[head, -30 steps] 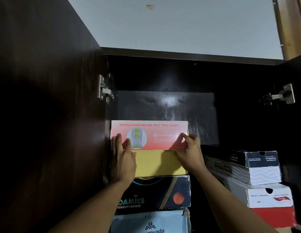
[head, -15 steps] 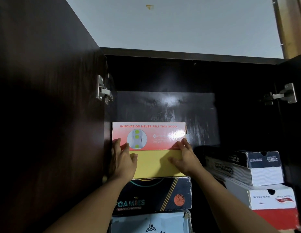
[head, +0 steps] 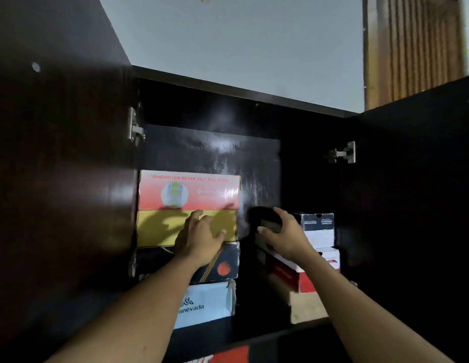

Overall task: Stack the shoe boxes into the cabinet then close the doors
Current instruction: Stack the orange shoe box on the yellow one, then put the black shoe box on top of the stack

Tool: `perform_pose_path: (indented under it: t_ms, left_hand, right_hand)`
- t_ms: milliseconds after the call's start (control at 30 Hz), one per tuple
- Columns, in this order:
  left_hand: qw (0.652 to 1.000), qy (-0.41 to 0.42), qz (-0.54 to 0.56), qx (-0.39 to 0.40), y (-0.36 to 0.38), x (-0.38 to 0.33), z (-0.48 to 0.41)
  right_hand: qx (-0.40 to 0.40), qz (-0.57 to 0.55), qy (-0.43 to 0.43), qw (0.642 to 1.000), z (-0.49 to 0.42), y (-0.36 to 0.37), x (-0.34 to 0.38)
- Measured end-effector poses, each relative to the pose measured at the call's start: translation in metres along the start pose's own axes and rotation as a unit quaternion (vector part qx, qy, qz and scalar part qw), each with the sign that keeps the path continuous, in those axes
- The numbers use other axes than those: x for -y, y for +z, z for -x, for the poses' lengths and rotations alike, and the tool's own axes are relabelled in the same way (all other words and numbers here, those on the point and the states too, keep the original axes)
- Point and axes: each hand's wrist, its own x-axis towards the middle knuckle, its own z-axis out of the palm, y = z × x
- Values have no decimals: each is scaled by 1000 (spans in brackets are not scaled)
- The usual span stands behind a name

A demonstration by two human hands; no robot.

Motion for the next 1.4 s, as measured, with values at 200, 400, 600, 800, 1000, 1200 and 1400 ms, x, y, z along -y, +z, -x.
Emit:
perform_pose_path:
  t_ms: [200, 400, 600, 800, 1000, 1200, 1400]
  left_hand:
    - [988, 66, 49, 127, 44, -80, 100]
    - [958, 124, 129, 225, 79, -162, 178]
    - [921, 178, 198, 285, 131, -238, 255]
    - [866, 221, 232, 385, 194, -295, 348]
    - [814, 232, 221, 484, 269, -325, 443]
    - [769, 219, 206, 564, 344, -347, 522]
    - [722, 175, 203, 638, 426, -348, 589]
  right_hand:
    - [-19, 72, 113, 991, 123, -67, -47]
    - [-80, 148, 233, 958, 241, -153, -86]
    - [-130, 224, 342, 903, 333, -239, -130]
    - [-189, 238, 444, 843, 433, -279, -185]
    - [-197, 226, 537, 788, 523, -301, -254]
    - [-230, 170, 578, 765, 603, -311, -344]
    - [-262, 127, 593, 751, 662, -315, -433]
